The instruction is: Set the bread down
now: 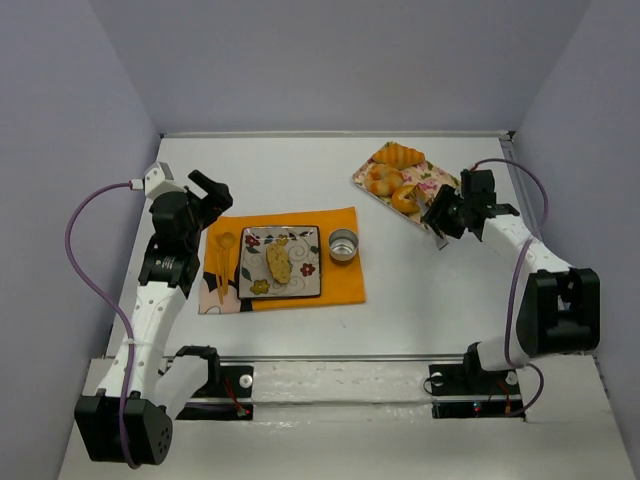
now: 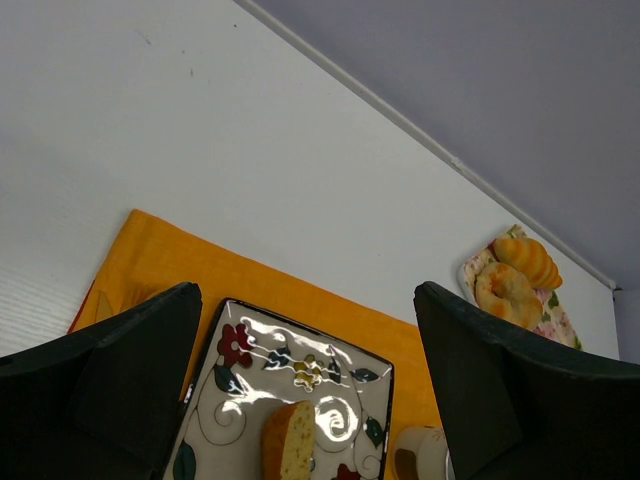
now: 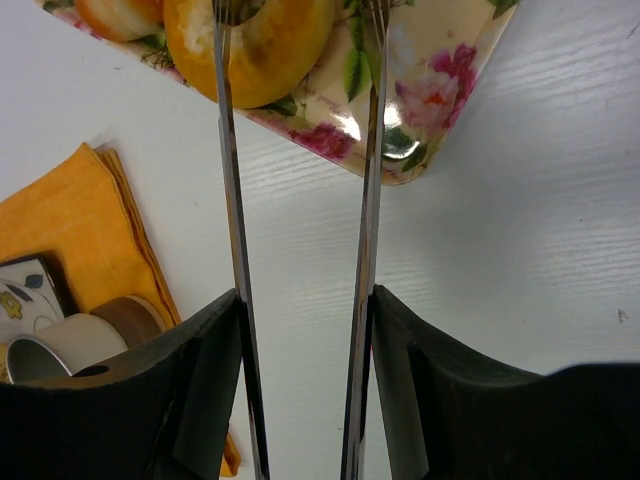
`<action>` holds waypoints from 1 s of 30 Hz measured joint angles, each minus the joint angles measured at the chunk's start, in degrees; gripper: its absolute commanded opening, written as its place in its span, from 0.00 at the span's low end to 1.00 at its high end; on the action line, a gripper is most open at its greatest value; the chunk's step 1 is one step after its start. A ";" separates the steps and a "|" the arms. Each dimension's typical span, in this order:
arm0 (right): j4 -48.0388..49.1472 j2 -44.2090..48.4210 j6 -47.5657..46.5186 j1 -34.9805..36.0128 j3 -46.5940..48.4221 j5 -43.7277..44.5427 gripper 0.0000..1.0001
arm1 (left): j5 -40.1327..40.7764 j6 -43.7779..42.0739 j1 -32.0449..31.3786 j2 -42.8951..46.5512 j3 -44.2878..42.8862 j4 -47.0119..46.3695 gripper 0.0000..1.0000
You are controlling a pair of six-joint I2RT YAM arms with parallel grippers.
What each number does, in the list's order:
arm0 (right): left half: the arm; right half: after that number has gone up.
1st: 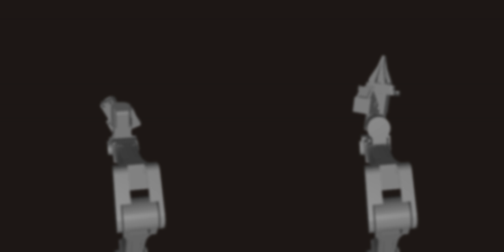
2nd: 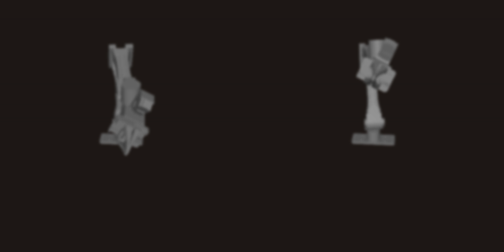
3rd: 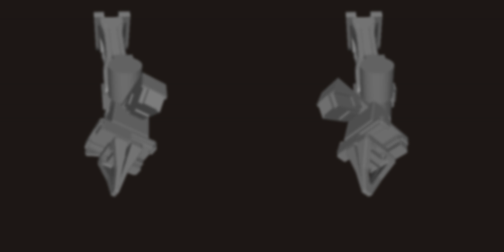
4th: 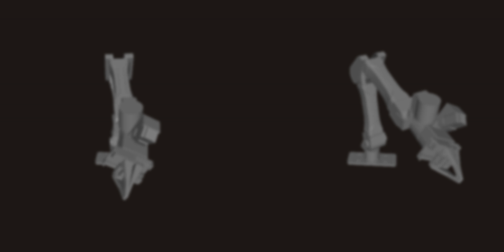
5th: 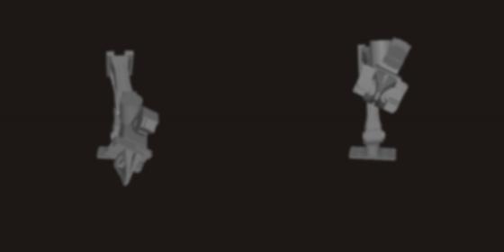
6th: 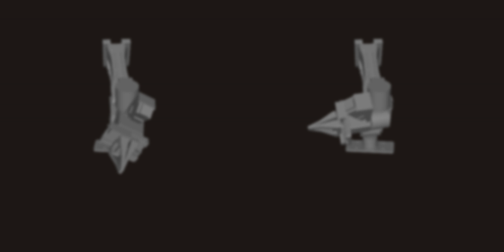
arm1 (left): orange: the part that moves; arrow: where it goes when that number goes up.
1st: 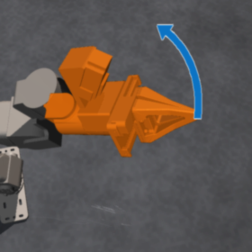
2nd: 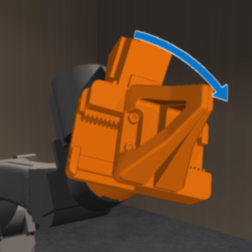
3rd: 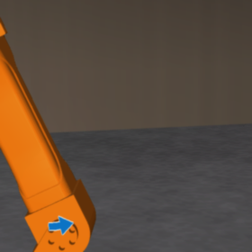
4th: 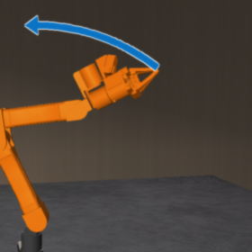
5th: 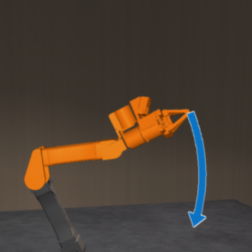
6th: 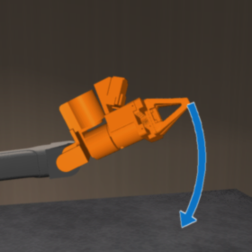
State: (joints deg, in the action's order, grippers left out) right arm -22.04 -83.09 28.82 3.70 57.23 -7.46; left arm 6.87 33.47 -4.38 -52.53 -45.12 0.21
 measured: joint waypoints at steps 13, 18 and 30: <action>1.99 -4.26 1.20 -0.37 -0.02 -2.95 0.34 | 0.00 0.00 0.00 0.00 0.00 -0.13 0.99; 2.51 -4.33 1.20 -0.42 -0.02 -3.69 0.07 | 0.02 0.02 0.00 0.00 0.00 -0.37 0.99; 2.54 2.34 1.18 -0.44 -0.02 -0.74 0.07 | 0.07 0.00 0.00 0.00 0.00 -0.39 0.99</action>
State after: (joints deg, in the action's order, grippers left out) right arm -19.51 -80.75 30.00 3.27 57.21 -8.21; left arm 6.94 33.47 -4.38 -52.53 -45.12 -0.19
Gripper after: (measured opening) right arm 0.376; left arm 0.990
